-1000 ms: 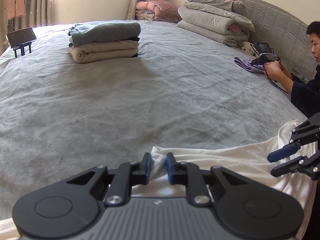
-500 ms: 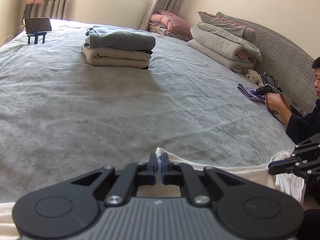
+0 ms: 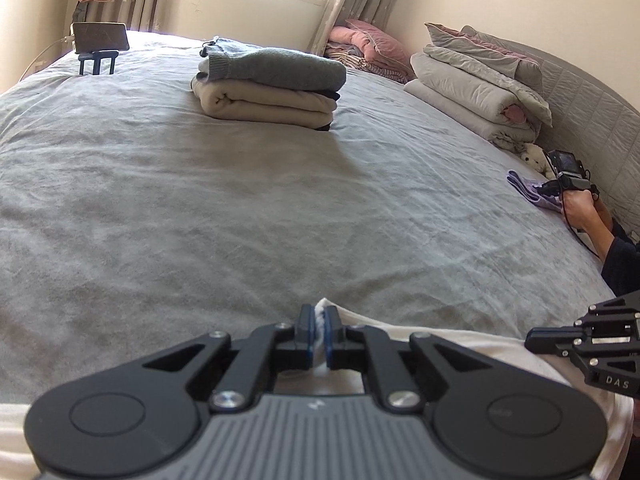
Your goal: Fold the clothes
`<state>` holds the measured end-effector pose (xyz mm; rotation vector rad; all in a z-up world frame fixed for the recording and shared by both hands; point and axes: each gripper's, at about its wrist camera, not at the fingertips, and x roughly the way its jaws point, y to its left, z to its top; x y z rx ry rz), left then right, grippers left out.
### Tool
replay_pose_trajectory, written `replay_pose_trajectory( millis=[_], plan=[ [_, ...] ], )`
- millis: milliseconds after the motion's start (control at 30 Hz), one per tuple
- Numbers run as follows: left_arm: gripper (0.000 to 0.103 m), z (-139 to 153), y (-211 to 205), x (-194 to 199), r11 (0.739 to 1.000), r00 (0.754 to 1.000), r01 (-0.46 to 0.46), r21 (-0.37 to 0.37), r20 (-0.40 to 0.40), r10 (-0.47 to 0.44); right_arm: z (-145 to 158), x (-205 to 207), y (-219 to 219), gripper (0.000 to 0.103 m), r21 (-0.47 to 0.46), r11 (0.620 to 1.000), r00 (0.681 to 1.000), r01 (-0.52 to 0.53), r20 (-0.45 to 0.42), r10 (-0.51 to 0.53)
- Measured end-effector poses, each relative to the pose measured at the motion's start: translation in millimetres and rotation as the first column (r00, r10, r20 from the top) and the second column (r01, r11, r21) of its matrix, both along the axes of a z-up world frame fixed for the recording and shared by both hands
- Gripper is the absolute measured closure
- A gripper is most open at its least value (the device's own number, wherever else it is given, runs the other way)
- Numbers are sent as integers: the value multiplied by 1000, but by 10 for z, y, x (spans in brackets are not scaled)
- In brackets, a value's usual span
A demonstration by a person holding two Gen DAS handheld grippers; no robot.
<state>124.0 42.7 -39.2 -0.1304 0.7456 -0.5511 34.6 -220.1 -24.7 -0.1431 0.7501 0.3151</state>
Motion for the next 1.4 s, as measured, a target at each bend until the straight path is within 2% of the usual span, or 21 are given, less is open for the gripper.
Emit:
replay_pose_trajectory(
  millis=[33,167,333,500,667,800,933,1067,1100,1133,1200,1300,1400],
  plan=[
    [93,12,28,0,1000,1000,-8,-17,-9,8,25,-1,-22,91,20,1000,1000,11,-8,-11],
    [72,148,164,-57,996,997,-79,-49,6,79,128,-57,-65,90,45,999,1000,30,-8,-30],
    [63,338,451,-116,990,993,-119,-78,-15,118,209,-1,-11,85,74,997,1000,-4,-27,6],
    [62,389,672,-314,989,989,-145,-12,17,145,273,183,232,71,120,989,995,-89,-26,92],
    [62,372,944,-562,979,979,-197,47,61,194,236,480,538,68,180,972,985,-153,-46,164],
    [62,352,1150,-725,965,966,-247,82,95,239,171,707,773,58,215,957,976,-193,-61,211],
    [62,303,1331,-849,956,956,-282,87,113,271,63,887,941,57,236,951,972,-198,-79,222],
    [62,227,1460,-931,959,955,-280,51,118,272,-11,945,1024,57,260,943,971,-207,-64,231],
    [62,213,1473,-944,959,954,-280,43,121,273,-14,939,1050,66,256,941,968,-221,-61,244],
    [62,198,1485,-957,960,954,-279,35,125,273,-18,933,1076,94,251,939,965,-235,-58,257],
    [62,183,1498,-965,960,954,-278,25,126,272,-14,899,1116,97,228,941,963,-251,-41,267],
    [62,165,1513,-973,961,954,-275,13,124,271,67,861,1088,99,207,952,974,-227,41,224],
    [62,146,1528,-980,962,955,-273,0,123,270,53,940,1075,99,185,962,980,-200,51,194]
  ],
)
